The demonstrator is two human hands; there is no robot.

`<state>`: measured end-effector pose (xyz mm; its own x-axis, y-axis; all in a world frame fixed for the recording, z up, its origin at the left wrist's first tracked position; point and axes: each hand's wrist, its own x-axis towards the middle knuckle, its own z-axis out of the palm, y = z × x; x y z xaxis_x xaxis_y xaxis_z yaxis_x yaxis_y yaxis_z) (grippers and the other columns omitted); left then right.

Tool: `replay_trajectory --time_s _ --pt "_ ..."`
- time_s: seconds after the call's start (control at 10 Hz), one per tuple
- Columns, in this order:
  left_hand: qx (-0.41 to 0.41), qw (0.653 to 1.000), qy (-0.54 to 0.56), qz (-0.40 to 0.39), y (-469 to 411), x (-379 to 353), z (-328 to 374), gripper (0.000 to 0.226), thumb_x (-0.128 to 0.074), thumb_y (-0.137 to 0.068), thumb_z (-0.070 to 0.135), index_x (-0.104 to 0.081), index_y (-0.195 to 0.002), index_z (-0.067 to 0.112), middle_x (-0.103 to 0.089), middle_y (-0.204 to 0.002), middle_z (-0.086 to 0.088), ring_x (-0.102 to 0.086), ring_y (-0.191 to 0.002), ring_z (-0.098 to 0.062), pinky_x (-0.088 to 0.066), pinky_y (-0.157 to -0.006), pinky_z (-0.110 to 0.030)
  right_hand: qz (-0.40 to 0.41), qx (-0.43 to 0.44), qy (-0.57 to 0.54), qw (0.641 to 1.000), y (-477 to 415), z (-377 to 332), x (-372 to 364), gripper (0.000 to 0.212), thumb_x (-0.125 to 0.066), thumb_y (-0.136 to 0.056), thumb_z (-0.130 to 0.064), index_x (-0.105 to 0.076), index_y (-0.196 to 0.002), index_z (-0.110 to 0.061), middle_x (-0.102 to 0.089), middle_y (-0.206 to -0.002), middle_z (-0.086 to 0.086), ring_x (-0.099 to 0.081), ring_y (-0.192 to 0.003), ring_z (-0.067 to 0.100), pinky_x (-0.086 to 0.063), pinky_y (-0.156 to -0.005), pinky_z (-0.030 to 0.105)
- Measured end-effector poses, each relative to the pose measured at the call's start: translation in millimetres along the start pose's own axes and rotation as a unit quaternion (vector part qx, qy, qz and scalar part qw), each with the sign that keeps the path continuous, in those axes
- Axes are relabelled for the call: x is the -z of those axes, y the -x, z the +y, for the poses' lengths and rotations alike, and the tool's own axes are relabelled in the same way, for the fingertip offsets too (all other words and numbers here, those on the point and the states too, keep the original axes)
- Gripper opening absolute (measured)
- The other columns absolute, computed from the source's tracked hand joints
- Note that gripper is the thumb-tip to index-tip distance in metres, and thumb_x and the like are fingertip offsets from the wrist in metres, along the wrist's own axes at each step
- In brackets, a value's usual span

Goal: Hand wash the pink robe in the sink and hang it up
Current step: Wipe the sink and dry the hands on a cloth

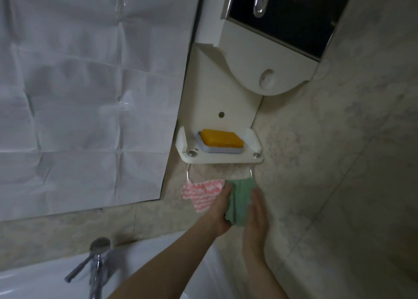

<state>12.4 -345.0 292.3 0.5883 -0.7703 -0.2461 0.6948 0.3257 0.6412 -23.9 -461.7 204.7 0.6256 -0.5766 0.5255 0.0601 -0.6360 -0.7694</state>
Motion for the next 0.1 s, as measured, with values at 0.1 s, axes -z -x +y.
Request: replay_trajectory --time_s 0.1 --pt "-0.014 0.995 -0.061 0.080 5.9 10.9 -14.0 0.017 -0.054 -0.093 0.019 -0.060 -0.106 0.009 -0.066 -0.095 -0.010 -0.064 -0.081 -0.024 -0.055 -0.071 -0.037 0.146 -0.176 0.043 0.972 10.2 81.5 -2.2 0.013 -0.060 -0.091 -0.033 -0.060 -0.095 -0.021 -0.060 -0.098 -0.007 -0.060 -0.090 0.004 -0.045 -0.067 0.003"
